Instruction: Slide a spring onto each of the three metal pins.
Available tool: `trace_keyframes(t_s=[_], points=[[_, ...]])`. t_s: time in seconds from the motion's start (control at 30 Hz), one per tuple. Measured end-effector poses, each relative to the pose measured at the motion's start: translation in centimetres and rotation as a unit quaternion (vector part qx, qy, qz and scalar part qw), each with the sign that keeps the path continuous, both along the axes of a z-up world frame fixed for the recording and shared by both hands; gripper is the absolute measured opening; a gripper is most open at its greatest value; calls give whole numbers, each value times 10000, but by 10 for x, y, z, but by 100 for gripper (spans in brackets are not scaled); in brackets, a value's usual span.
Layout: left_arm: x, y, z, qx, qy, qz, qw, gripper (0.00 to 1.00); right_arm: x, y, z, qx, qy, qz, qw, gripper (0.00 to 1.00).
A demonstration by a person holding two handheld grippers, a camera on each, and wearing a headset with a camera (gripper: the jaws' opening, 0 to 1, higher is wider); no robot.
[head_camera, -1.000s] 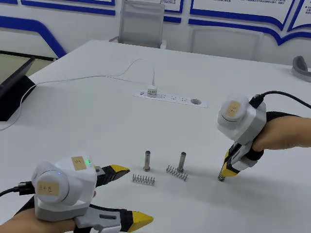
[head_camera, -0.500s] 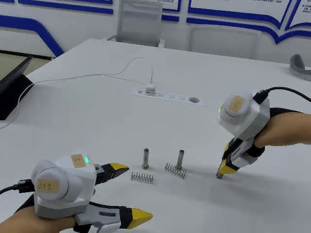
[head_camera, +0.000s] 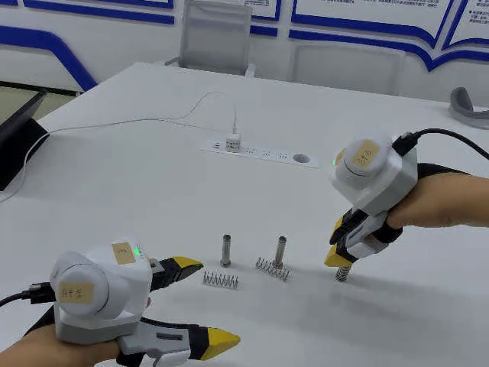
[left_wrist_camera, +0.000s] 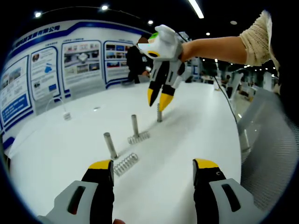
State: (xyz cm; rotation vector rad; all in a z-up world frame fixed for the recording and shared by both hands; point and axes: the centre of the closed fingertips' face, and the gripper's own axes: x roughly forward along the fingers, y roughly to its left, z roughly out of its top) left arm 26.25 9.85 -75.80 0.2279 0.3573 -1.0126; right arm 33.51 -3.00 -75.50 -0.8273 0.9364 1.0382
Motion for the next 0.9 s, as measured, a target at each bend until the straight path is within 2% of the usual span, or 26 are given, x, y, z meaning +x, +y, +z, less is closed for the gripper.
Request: trace_keyframes(t_s=[0.3,0.47,0.7,0.9], points=[[0,2,-1,14,6,23,10000,69,-4,30,-14,344,176,-151,9991,21],[0,2,-1,25,19,13,10000,69,-5,38,-26,424,286,-252,9984,20],[0,0,-1,33,32,-7,10000,69,0,47,-32,636,319,-455,9964,18],[0,1,-2,48,43,-5,10000,68,2,52,-39,706,370,-567,9952,16]])
